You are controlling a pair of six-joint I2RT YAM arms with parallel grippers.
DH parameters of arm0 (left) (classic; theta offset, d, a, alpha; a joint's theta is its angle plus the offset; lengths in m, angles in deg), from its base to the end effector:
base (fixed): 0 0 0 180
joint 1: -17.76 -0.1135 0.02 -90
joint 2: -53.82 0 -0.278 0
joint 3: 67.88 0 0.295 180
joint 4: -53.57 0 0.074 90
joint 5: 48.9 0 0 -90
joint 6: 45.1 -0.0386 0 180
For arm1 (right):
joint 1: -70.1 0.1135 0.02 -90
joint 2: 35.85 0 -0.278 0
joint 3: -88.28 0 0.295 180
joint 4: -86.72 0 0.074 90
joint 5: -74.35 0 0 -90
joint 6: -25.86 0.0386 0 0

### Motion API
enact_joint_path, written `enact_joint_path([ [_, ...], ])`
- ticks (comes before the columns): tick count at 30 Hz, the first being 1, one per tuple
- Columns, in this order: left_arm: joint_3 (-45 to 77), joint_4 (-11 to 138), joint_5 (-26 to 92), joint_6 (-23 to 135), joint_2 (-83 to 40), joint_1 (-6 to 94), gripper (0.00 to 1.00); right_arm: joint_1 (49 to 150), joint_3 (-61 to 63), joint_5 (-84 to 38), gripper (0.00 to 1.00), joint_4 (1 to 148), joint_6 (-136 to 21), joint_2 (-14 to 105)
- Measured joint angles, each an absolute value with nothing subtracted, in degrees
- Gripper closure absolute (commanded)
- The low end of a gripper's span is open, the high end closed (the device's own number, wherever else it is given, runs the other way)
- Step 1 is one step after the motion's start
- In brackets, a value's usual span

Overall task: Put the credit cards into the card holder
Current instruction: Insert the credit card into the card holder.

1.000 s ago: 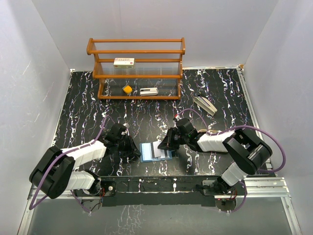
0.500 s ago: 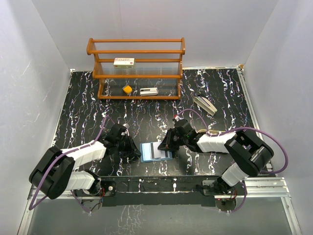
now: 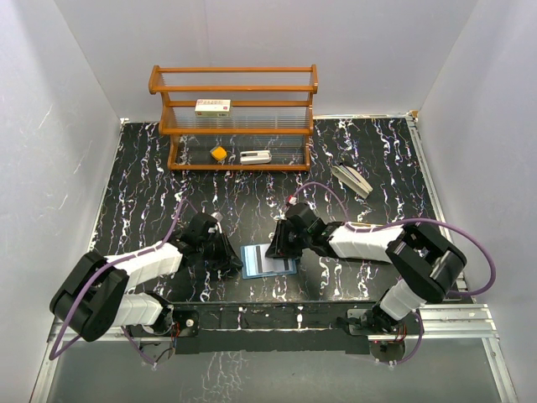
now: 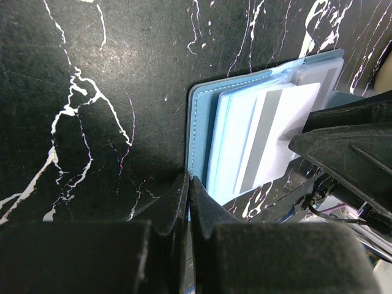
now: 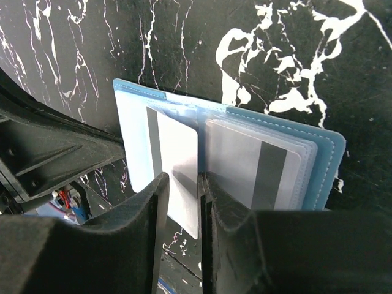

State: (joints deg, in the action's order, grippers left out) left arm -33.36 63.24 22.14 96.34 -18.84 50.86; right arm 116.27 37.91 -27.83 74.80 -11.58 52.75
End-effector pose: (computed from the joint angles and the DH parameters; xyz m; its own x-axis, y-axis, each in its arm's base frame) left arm 0.1970 -0.1434 0.1148 -0.9337 -0.2741 -0.2304 -0.0495 0.7360 -0.6752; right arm 0.2133 0.2340 0.1231 -0.9574 0.1233 -0.2609 -0.0635 0.7920 0.6072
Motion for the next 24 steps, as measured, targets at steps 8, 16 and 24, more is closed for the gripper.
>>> enact_joint_path([
  [8, -33.5, 62.2, 21.3, 96.6, -19.3, 50.9, 1.0, 118.8, 34.8, -26.3, 0.66, 72.8, -11.5, 55.1],
  [16, -33.7, 61.4, 20.7, 97.2, -19.8, 51.0, 1.0, 119.7, 31.5, -23.9, 0.61, 67.7, -11.5, 56.0],
  [24, -33.8, 61.0, 20.4, 97.6, -19.9, 51.1, 1.0, 120.0, 30.2, -20.7, 0.59, 62.0, -12.6, 54.4],
])
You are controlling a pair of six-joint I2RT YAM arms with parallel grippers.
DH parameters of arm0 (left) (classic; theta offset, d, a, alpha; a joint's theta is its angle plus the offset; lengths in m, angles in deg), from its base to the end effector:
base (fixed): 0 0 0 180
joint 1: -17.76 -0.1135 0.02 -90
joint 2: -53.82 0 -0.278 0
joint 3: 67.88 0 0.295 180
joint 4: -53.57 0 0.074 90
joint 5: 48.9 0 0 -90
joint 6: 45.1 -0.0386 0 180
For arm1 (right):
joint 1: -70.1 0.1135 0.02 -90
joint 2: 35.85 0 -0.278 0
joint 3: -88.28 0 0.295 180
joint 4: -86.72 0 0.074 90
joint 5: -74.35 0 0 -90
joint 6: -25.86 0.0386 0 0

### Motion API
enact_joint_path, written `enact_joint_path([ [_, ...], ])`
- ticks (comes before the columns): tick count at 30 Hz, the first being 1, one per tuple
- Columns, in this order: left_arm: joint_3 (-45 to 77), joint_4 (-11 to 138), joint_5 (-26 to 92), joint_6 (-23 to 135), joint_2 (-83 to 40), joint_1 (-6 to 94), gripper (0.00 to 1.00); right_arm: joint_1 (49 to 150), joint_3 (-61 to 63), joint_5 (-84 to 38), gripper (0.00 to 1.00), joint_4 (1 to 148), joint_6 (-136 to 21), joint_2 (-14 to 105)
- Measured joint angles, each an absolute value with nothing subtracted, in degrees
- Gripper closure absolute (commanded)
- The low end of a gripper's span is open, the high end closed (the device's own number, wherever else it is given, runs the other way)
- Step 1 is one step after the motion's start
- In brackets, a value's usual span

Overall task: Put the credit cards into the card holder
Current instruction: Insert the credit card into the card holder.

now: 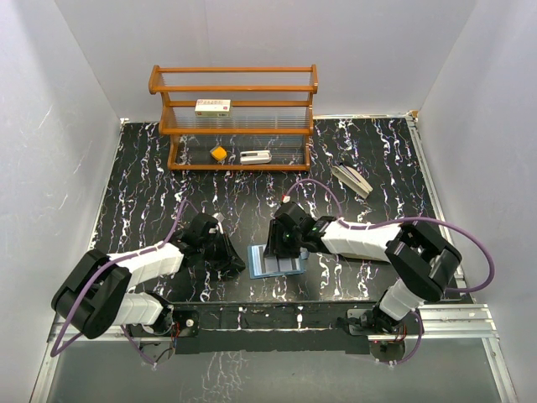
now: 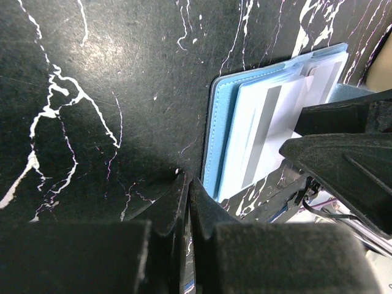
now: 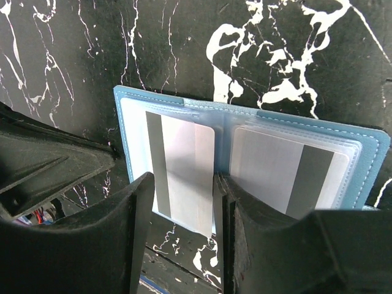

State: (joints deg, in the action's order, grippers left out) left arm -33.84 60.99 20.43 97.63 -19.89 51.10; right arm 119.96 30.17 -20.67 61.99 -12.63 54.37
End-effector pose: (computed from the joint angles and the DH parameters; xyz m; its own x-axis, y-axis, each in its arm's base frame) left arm 0.1964 -0.1455 0.1114 -0.9395 -0.2731 -0.2066 -0.0539 0.7137 -0.6984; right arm 0.2117 0.2563 0.1406 -0.9561 0.0757 -0.2831 -0.0708 0.8778 0.4737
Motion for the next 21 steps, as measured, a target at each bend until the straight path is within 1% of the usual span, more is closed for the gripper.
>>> enact_joint_path([
  [5, -33.9, 61.0, 20.4, 97.9, -19.9, 51.1, 1.0, 120.0, 30.2, -20.7, 0.6, 61.8, -13.0, 54.3],
  [14, -34.5, 59.7, 19.4, 98.6, -19.9, 51.1, 1.0, 120.3, 29.0, -19.9, 0.5, 59.4, -13.3, 54.1],
  [18, -34.5, 59.2, 19.2, 98.9, -19.9, 51.1, 0.95, 120.4, 28.6, -18.8, 0.53, 57.9, -13.4, 52.3],
  [21, -34.5, 58.8, 18.8, 99.2, -19.9, 51.1, 0.94, 120.4, 28.6, -18.5, 0.56, 57.8, -13.5, 51.1],
])
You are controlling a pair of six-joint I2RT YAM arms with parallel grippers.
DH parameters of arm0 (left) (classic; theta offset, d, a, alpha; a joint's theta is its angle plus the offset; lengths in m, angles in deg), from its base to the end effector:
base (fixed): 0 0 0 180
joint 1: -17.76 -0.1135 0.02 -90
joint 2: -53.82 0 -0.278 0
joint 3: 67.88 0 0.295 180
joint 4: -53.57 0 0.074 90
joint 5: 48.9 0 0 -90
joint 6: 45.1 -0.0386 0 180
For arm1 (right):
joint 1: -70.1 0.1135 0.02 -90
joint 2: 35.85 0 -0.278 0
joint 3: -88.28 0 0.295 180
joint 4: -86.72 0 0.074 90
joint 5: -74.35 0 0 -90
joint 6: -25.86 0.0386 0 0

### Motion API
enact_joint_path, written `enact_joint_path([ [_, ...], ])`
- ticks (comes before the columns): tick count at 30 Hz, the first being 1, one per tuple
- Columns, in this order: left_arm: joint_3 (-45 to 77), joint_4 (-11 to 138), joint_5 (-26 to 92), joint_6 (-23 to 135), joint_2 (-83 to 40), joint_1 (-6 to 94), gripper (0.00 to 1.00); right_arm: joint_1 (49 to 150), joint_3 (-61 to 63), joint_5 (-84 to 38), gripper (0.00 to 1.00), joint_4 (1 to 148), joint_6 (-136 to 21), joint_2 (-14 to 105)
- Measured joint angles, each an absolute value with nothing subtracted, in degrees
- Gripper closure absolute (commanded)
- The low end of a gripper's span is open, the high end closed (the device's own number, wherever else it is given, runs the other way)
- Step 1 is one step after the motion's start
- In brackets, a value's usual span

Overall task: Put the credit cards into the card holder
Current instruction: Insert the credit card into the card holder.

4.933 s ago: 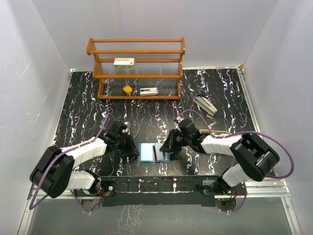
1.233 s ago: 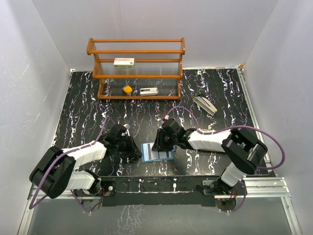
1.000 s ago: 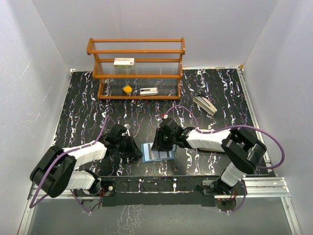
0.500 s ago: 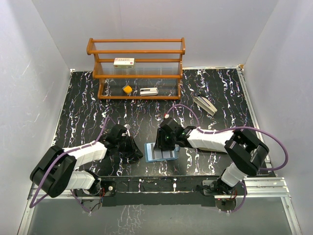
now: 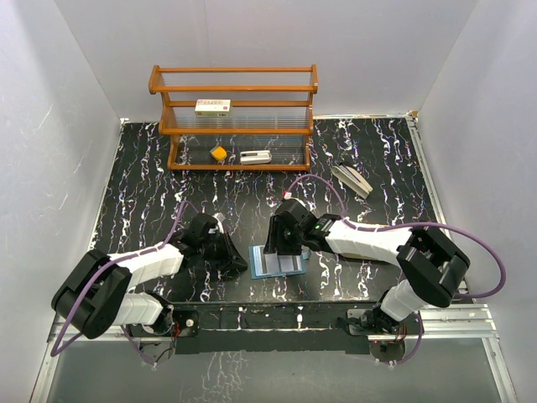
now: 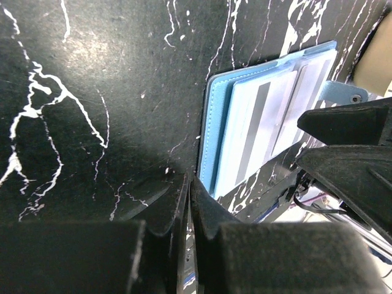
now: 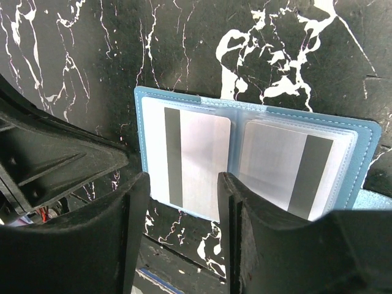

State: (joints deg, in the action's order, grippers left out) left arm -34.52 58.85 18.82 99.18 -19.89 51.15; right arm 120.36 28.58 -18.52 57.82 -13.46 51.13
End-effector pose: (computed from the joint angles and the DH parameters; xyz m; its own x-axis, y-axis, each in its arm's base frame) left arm 0.1953 -0.1463 0.1109 -0.9416 -0.2791 -0.1882 -0.0580 0.6853 -0.7260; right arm 0.2096 0.2551 0.1624 -0.9445 0.0726 -0.3205 -0.0870 0.8852 0.4569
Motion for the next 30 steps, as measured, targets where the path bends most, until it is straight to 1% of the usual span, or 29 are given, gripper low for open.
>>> enact_joint_path([
  [4, -34.6, 57.4, 17.8, 99.8, -19.9, 51.1, 0.93, 120.4, 28.6, -18.6, 0.56, 57.8, -13.5, 51.0],
  [11, -35.4, 54.8, 16.7, 100.5, -20.4, 51.1, 0.87, 120.4, 28.6, -18.5, 0.52, 58.0, -13.5, 51.6],
  [15, -35.9, 54.0, 16.3, 100.9, -21.4, 51.1, 0.86, 120.4, 28.6, -18.5, 0.51, 58.1, -13.5, 53.1],
  [24, -36.4, 52.0, 15.9, 101.2, -22.5, 51.1, 0.88, 120.5, 28.8, -19.5, 0.59, 60.6, -13.5, 53.8],
  [30, -36.4, 51.1, 15.2, 101.5, -23.3, 51.1, 0.88, 121.0, 29.9, -21.8, 0.59, 64.0, -13.4, 53.8],
])
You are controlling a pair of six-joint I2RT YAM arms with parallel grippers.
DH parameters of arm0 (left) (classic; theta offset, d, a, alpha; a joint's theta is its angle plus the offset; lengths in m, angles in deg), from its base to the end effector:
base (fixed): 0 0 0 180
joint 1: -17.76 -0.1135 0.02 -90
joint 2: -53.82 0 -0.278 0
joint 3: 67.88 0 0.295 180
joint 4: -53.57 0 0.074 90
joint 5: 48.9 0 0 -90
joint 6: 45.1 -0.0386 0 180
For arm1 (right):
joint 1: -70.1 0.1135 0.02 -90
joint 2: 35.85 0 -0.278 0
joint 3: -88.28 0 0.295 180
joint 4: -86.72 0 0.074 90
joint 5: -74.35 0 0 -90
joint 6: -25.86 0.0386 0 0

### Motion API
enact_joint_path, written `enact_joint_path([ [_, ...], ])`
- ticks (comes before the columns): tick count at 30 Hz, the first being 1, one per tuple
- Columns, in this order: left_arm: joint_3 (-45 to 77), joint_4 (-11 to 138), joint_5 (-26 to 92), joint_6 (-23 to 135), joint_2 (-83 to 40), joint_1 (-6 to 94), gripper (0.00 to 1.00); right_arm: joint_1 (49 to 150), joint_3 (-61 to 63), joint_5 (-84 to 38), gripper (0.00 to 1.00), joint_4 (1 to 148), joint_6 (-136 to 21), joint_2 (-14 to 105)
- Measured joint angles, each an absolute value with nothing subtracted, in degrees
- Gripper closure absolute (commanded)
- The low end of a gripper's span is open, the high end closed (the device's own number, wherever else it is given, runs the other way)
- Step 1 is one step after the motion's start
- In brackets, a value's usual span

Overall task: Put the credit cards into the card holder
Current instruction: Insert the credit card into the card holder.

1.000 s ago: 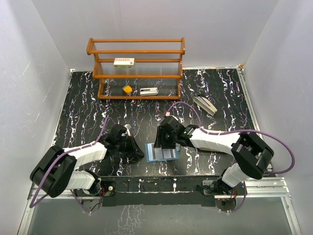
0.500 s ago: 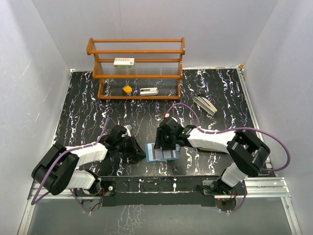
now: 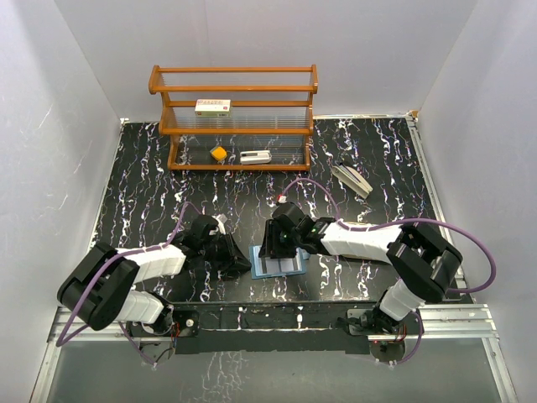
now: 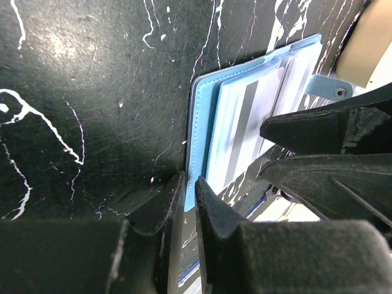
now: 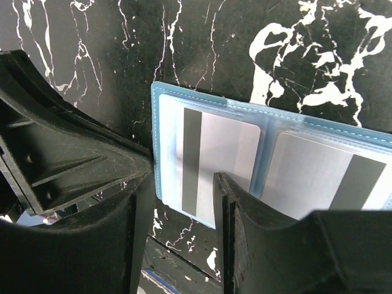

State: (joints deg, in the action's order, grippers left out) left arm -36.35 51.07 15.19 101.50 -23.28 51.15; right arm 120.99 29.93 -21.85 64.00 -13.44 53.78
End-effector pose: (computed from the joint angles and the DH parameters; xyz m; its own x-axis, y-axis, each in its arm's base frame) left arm 0.1943 -0.1483 0.0996 -0.9496 -0.2734 -0.1530 -0.0568 0.6305 -0.7741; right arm 0.2090 0.2636 0.1474 -0.9512 0.0496 -0.3047 -0.1190 0.8518 0.5102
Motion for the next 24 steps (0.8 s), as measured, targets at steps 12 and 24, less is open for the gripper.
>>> enact_joint_path([
  [12, -36.4, 50.9, 15.1, 101.5, -23.6, 51.1, 0.94, 121.0, 30.3, -17.9, 0.51, 61.1, -13.7, 52.8],
  [24, -36.3, 50.9, 15.1, 101.4, -23.8, 51.1, 0.95, 121.0, 30.5, -17.7, 0.54, 61.4, -13.7, 52.7],
])
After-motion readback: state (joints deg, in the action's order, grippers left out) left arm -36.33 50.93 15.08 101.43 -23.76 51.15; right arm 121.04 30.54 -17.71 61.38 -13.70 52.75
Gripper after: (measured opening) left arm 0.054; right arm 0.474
